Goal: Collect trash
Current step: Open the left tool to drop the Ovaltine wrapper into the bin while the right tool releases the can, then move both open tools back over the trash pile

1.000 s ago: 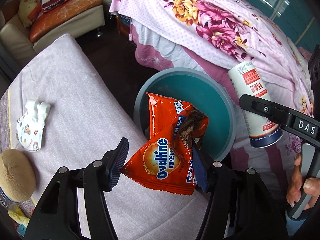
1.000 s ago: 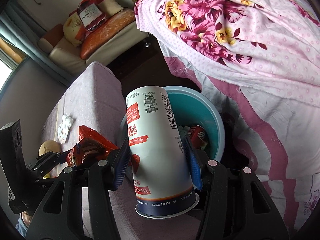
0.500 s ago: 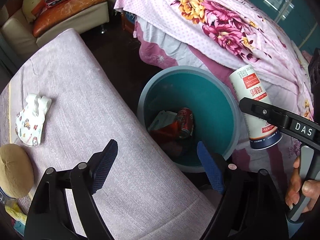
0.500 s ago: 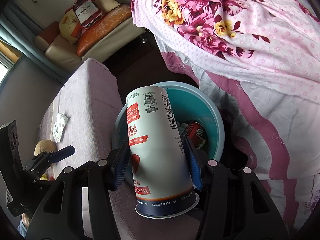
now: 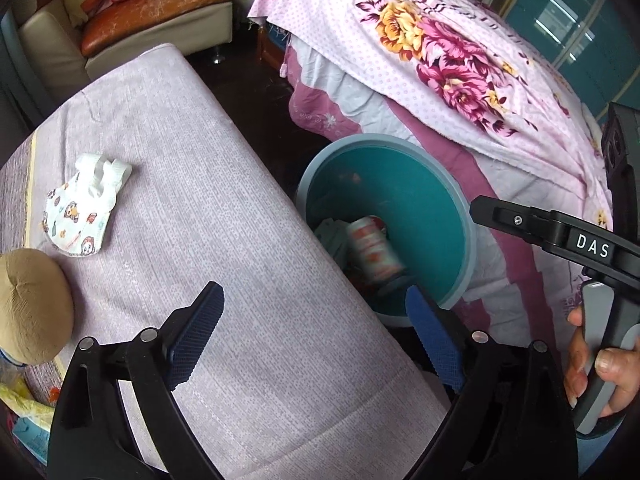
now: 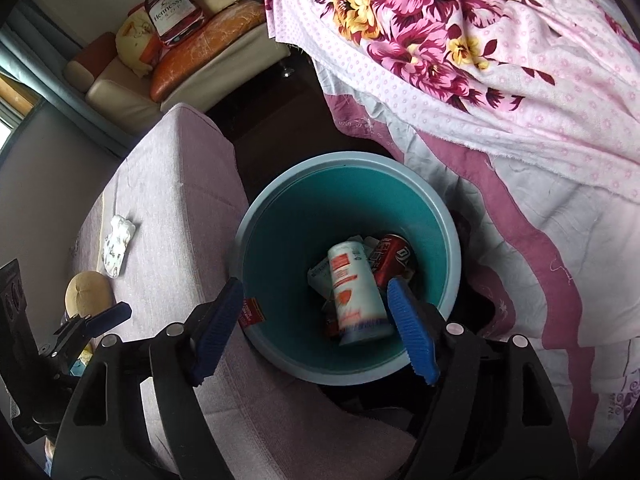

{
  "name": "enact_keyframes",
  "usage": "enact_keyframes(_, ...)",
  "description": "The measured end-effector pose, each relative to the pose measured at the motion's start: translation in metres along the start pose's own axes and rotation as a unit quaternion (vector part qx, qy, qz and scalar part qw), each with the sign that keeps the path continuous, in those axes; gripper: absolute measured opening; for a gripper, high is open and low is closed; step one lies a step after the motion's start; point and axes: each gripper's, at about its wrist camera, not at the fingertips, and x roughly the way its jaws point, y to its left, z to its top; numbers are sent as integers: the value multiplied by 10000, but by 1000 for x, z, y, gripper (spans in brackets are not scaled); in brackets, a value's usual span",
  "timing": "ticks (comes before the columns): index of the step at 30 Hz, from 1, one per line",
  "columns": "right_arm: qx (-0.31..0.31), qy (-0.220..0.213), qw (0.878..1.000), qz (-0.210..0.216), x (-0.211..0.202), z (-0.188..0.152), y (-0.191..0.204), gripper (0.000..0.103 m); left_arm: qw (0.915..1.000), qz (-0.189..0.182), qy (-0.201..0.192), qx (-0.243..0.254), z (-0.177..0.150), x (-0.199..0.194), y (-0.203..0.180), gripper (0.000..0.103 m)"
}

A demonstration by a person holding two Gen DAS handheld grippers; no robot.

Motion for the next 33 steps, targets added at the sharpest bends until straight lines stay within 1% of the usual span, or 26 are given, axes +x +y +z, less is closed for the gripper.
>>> enact_keyframes(6,-145,58,9998,-133,-6,-7,12,79,9999,-27,-57,-83,-12,-12,9,93)
enact_keyframes(11,-201,96,9996,-154,-10,-14,23,79,9998,-11,-132,-162,-25,-26,19,93)
enact_keyframes(20,-546,179,9983,-102,-17,-30,59,79,9985,-7,-294,-452,-49,-53,47,93)
enact_keyframes(25,-765,284,9967,-48,-18,-42,83,79,9972,73,-372,-648,-68,-68,67,93)
enact_keyframes(33,-1288,515,9903,91,-16,-68,131,79,9937,247,-515,-967,-99,-97,107,93)
